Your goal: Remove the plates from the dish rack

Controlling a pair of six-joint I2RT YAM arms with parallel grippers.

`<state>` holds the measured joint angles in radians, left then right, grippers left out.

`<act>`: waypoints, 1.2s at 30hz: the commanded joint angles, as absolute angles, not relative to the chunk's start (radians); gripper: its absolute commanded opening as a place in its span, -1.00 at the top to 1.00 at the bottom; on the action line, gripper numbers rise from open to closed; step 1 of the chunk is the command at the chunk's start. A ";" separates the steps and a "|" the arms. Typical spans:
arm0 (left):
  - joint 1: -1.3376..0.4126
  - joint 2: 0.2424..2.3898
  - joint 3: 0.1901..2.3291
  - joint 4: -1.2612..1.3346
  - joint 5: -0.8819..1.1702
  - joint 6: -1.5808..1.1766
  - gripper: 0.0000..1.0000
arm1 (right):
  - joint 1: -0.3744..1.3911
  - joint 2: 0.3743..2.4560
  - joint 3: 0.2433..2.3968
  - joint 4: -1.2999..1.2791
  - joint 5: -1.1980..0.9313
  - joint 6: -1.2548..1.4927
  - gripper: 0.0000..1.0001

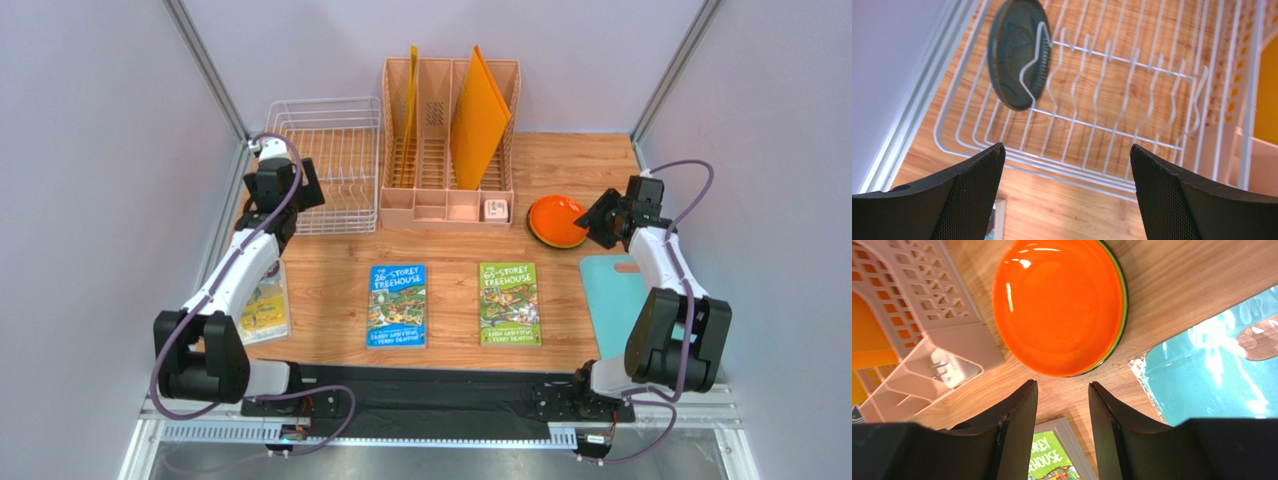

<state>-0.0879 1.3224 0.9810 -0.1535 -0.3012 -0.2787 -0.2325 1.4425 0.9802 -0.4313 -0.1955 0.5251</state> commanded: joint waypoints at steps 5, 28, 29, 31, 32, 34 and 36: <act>-0.006 1.479 1.110 -0.068 -0.383 -0.238 -0.97 | -0.235 1.315 0.979 -0.434 -0.238 0.489 0.04; 0.132 1.838 1.302 0.038 -0.305 -0.302 -0.06 | -0.233 1.414 0.983 -0.379 -0.242 0.480 0.04; 0.135 1.844 1.304 0.043 -0.298 -0.313 0.00 | -0.233 1.416 0.982 -0.380 -0.241 0.480 0.04; 0.140 1.859 1.304 0.052 -0.288 -0.321 0.16 | -0.232 1.416 0.979 -0.380 -0.236 0.477 0.05; 0.140 1.864 1.305 0.060 -0.287 -0.324 0.20 | -0.233 1.416 0.979 -0.382 -0.235 0.476 0.05; 0.141 1.881 1.315 0.057 -0.284 -0.322 0.40 | -0.233 1.419 0.980 -0.383 -0.233 0.474 0.05; 0.143 1.882 1.312 0.055 -0.281 -0.324 0.55 | -0.233 1.419 0.985 -0.384 -0.235 0.476 0.05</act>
